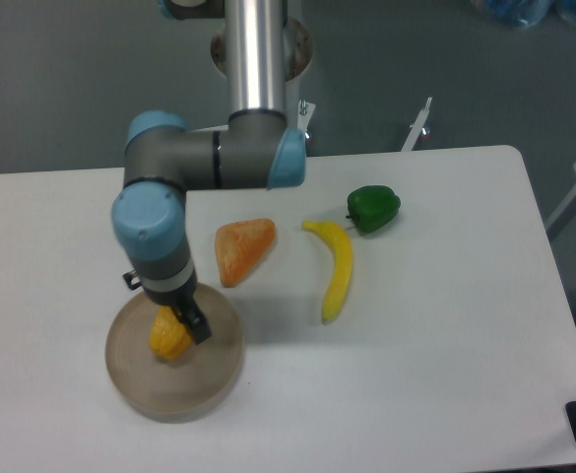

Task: Place the yellow pepper on the plate

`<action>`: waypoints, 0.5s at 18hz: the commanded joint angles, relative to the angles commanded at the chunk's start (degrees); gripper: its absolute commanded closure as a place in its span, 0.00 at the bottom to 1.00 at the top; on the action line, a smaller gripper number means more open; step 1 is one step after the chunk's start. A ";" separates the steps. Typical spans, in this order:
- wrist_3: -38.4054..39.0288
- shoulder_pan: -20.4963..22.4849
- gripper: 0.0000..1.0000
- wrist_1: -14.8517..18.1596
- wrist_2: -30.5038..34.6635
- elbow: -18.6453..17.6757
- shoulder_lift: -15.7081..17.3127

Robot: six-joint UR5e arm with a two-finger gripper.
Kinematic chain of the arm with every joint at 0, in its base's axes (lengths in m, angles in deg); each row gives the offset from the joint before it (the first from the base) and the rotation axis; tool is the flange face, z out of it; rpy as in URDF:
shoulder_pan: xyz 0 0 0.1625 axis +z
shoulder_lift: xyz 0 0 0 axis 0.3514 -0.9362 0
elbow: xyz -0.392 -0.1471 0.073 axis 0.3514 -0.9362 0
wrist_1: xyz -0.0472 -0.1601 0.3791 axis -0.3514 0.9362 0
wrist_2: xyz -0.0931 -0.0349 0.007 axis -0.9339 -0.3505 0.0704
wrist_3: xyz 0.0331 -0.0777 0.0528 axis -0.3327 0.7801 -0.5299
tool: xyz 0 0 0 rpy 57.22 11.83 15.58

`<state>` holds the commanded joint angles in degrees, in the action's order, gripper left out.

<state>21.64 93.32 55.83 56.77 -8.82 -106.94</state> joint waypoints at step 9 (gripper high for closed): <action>-14.59 12.75 0.00 5.80 0.18 -0.71 4.58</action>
<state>7.04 106.07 61.63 56.94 -9.52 -102.35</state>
